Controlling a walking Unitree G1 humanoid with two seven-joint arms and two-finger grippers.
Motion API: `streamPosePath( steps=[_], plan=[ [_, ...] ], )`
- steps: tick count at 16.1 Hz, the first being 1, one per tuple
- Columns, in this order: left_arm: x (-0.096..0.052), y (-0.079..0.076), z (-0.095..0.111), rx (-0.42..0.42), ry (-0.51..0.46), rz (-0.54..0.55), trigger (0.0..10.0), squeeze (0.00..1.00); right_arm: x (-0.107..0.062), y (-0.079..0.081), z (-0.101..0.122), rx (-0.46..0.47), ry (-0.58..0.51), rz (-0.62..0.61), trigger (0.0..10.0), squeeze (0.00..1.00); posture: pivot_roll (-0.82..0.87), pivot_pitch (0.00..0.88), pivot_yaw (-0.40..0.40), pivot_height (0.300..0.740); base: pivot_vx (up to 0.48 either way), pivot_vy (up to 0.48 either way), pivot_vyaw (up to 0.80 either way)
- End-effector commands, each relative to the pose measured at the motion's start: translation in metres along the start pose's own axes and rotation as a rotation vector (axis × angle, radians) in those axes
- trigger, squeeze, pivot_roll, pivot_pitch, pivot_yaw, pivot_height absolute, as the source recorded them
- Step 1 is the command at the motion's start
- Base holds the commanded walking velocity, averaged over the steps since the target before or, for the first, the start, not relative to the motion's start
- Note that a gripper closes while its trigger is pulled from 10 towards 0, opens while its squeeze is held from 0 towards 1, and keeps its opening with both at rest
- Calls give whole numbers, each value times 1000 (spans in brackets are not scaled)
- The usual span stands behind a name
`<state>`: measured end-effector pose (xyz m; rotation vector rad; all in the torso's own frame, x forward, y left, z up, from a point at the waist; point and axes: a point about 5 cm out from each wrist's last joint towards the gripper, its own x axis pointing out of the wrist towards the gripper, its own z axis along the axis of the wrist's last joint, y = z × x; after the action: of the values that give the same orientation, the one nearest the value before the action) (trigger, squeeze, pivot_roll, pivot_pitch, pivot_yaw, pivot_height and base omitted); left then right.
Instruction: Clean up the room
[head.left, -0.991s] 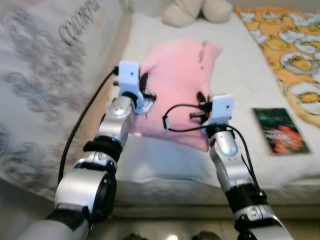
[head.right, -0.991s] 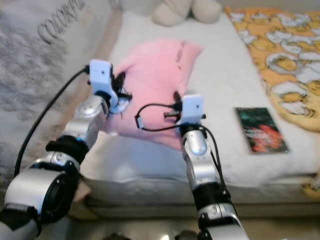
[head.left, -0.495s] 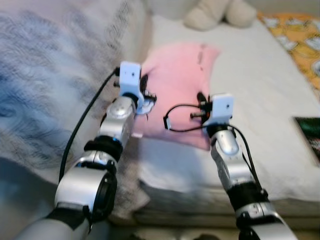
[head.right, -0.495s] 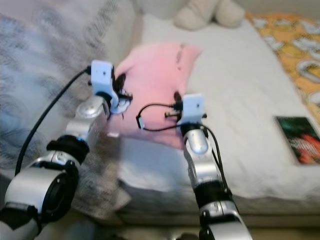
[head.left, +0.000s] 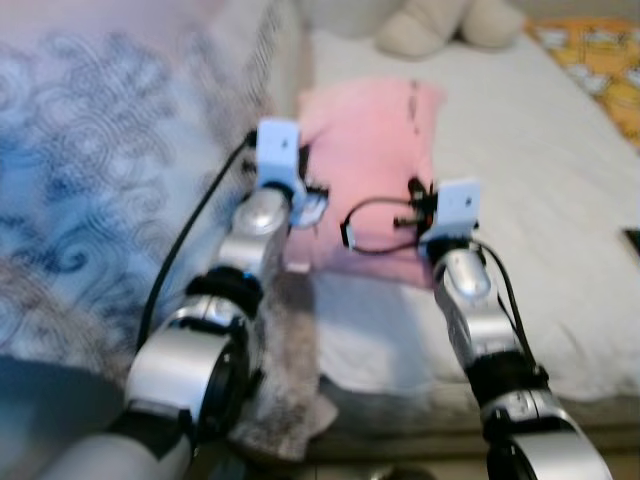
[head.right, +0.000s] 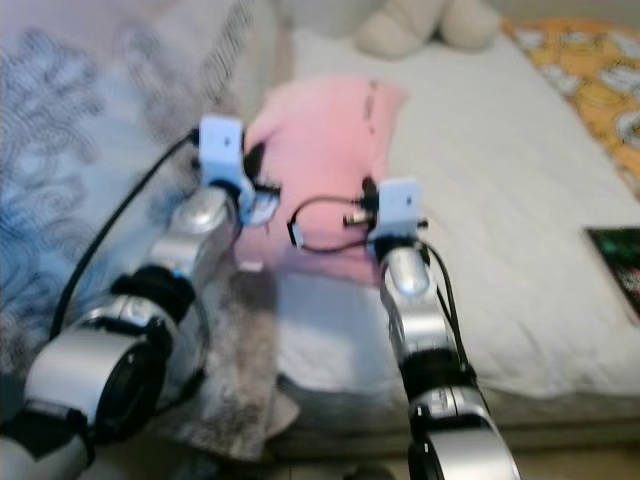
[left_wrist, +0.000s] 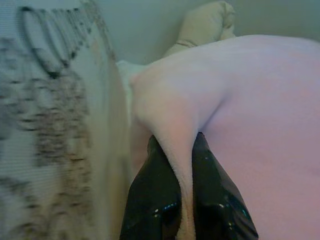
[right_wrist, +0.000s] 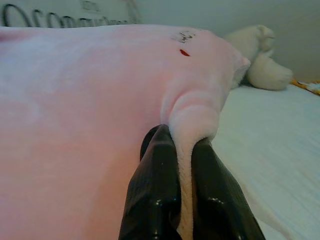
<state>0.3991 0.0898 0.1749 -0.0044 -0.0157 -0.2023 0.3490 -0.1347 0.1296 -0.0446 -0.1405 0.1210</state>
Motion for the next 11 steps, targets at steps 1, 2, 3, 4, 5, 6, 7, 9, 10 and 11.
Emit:
streamPosePath(
  steps=[1,2,3,4,5,6,7,9,10,11],
  plan=[
    [1,14,10,13,-33,71,10000,0,-5,-18,-6,0,18,-69,10000,0,-189,0,77,740,382,-285,0],
    [1,13,10,19,-35,77,10000,0,-5,-18,-6,0,20,-69,10000,0,-189,0,77,740,382,-285,0],
    [2,13,8,23,-12,107,10000,0,-4,-19,-7,2,33,-68,10000,0,-188,0,78,740,0,0,0],
    [2,15,2,42,48,153,10000,0,0,-21,-11,15,82,-63,10000,0,-187,0,82,740,0,0,0],
    [2,17,-1,42,66,179,10000,0,3,-22,-13,5,114,-51,10000,0,-182,0,83,740,0,0,0],
    [0,21,-9,-17,91,220,10000,0,9,-24,-16,-45,168,-22,10000,0,-178,0,82,740,0,0,0],
    [-1,22,-11,-33,99,234,10000,0,11,-25,-17,-60,186,-16,10000,0,-178,0,82,740,0,0,0],
    [-4,29,-15,-45,101,285,10000,0,14,-26,-19,-82,224,14,10000,0,-171,14,78,740,0,0,0],
    [-5,33,-18,-53,102,317,10000,0,15,-25,-22,-94,256,45,10000,0,-169,33,75,740,0,0,0],
    [-7,36,-20,-59,103,339,10000,0,16,-24,-25,-101,278,67,10000,0,-168,38,75,740,0,0,0]
  ],
)
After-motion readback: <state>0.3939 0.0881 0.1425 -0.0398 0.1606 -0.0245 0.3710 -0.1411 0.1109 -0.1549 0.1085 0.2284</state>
